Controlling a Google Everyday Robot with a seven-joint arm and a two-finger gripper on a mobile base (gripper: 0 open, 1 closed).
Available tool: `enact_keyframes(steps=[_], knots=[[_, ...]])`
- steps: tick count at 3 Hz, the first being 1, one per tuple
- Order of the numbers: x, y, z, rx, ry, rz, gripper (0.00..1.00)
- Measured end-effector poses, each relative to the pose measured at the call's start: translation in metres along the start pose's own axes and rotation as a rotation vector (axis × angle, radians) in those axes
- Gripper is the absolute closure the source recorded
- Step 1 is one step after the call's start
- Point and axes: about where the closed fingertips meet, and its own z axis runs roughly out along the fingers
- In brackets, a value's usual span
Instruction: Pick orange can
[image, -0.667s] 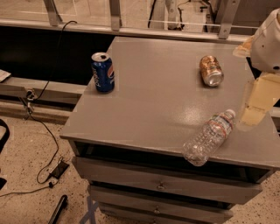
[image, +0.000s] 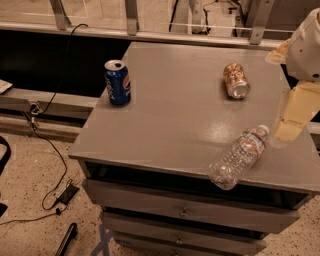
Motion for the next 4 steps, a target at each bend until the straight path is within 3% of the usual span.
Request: enact_keyframes(steps=[1, 2, 3, 4], knots=[[-0.001, -0.041, 0.028, -0.003, 0.042, 0.044, 0.0], [0.003, -0.108, 0.063, 0.022, 0.097, 0.154, 0.0], [0.01, -0.174, 0.089, 0.068, 0.092, 0.309, 0.0], [0.026, -0.216, 0.098, 0.123, 0.024, 0.512, 0.0]])
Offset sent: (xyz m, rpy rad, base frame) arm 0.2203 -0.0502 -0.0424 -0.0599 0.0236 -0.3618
